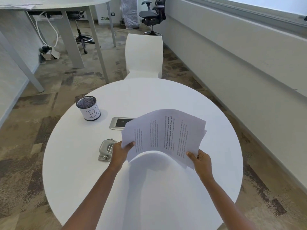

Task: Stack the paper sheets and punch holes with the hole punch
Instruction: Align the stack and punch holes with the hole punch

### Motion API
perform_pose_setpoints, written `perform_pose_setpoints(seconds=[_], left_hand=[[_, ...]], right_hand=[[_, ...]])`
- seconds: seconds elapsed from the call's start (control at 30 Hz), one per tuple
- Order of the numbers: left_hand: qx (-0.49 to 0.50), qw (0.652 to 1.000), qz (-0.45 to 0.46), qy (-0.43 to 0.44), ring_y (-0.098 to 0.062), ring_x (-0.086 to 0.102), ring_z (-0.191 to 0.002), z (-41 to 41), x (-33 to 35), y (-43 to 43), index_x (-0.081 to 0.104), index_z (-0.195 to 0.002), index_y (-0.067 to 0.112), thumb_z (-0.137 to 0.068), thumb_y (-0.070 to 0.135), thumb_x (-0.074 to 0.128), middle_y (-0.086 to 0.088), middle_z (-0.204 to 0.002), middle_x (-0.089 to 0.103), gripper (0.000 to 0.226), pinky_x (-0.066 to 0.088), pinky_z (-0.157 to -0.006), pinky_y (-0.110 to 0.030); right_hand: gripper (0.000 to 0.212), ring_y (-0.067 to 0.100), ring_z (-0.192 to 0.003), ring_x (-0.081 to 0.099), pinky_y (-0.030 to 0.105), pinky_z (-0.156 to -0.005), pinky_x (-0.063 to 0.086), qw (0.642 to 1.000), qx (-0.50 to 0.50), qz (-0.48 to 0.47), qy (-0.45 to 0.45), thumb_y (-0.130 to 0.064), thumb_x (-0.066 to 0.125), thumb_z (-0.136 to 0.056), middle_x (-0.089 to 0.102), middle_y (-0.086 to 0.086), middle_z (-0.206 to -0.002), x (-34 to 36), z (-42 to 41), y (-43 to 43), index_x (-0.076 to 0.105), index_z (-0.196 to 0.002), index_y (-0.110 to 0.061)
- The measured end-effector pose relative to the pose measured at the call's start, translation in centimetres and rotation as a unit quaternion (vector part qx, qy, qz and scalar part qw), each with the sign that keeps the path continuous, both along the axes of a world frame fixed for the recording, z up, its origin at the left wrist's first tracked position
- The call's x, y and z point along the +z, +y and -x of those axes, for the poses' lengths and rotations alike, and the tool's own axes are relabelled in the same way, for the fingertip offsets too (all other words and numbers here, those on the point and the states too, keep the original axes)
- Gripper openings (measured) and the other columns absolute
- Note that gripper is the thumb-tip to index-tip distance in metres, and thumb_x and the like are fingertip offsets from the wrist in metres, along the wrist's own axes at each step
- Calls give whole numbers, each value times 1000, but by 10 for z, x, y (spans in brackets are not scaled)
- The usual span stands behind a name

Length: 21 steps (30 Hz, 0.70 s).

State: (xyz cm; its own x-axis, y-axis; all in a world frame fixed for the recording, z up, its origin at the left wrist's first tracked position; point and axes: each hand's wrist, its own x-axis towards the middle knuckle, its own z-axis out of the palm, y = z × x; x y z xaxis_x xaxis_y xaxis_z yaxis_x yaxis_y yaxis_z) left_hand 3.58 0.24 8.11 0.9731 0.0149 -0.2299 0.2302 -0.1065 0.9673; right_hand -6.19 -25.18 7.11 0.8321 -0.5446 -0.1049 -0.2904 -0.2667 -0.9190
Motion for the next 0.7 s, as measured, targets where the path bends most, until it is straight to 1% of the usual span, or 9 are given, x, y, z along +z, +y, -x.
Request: perform_pose_setpoints(seconds=[0.07, 0.13, 0.2, 0.23, 0.33, 0.37, 0.47, 0.6, 0.7], left_hand=[[-3, 1000, 7, -5, -18, 60, -69, -1, 1, -1, 64, -99, -3, -84, 3, 63, -6, -90, 65, 16, 49, -49, -6], [-18, 1000, 17, 5, -23, 60, -80, 0, -2, -1, 62, -107, -7, -83, 0, 63, -11, -100, 64, 24, 52, -55, -10], [-29, 999, 28, 19, -25, 59, -87, 1, -5, -2, 59, -111, -11, -83, -2, 63, -14, -104, 63, 30, 53, -59, -15], [-29, 999, 30, 21, -26, 59, -87, 1, -5, -2, 59, -112, -12, -83, -2, 63, -15, -104, 62, 31, 53, -61, -18], [-17, 999, 37, 20, -29, 58, -91, 2, -6, -3, 58, -113, -12, -83, -2, 62, -17, -106, 62, 31, 51, -79, -38], [-12, 999, 40, 18, -29, 58, -92, 2, -6, -4, 58, -113, -11, -83, -2, 62, -17, -106, 62, 31, 51, -81, -39], [-10, 999, 48, 17, -28, 59, -92, 1, -8, -4, 59, -113, -9, -83, -2, 63, -15, -107, 63, 31, 52, -74, -33], [-12, 997, 65, 34, -28, 59, -94, 3, -14, -3, 58, -114, -8, -82, -1, 64, -15, -108, 63, 33, 48, -84, -39], [10, 998, 64, 23, -28, 59, -89, 1, -15, -4, 61, -110, -6, -81, 1, 66, -13, -102, 64, 30, 52, -77, -36]], right_hand=[[20, 48, -92, 59, 59, -83, 50, 1000, -4, -2, 2, -7, 60, -86, 67, 32, -94, 0, 1, 0, 60, -90, 13], [13, 40, -91, 63, 50, -83, 53, 1000, 8, -11, 18, -5, 59, -85, 70, 20, -93, -1, 2, 1, 63, -93, 5], [15, 32, -88, 63, 44, -82, 53, 999, 15, -29, 29, -2, 59, -84, 68, 11, -91, -2, 4, 2, 64, -98, -1], [15, 30, -86, 63, 44, -83, 53, 999, 12, -36, 30, -1, 59, -84, 67, 8, -89, -3, 5, 2, 64, -98, -3], [11, 27, -82, 61, 47, -83, 53, 998, -9, -52, 21, -1, 59, -84, 66, 5, -84, -5, 6, 0, 64, -91, -9], [11, 26, -81, 61, 46, -82, 53, 998, -17, -56, 14, -2, 59, -84, 66, 3, -82, -5, 6, 0, 63, -88, -11], [11, 25, -80, 61, 40, -78, 52, 998, -21, -65, 1, -1, 59, -84, 66, 4, -84, -6, 5, -2, 62, -87, -11], [13, 23, -81, 60, 25, -68, 48, 997, -2, -70, 10, -1, 58, -84, 65, 4, -88, -11, 6, -3, 61, -89, -12], [13, 22, -80, 61, 26, -69, 49, 997, -16, -74, -10, -1, 58, -85, 66, 3, -87, -13, 5, -1, 62, -91, -13]])
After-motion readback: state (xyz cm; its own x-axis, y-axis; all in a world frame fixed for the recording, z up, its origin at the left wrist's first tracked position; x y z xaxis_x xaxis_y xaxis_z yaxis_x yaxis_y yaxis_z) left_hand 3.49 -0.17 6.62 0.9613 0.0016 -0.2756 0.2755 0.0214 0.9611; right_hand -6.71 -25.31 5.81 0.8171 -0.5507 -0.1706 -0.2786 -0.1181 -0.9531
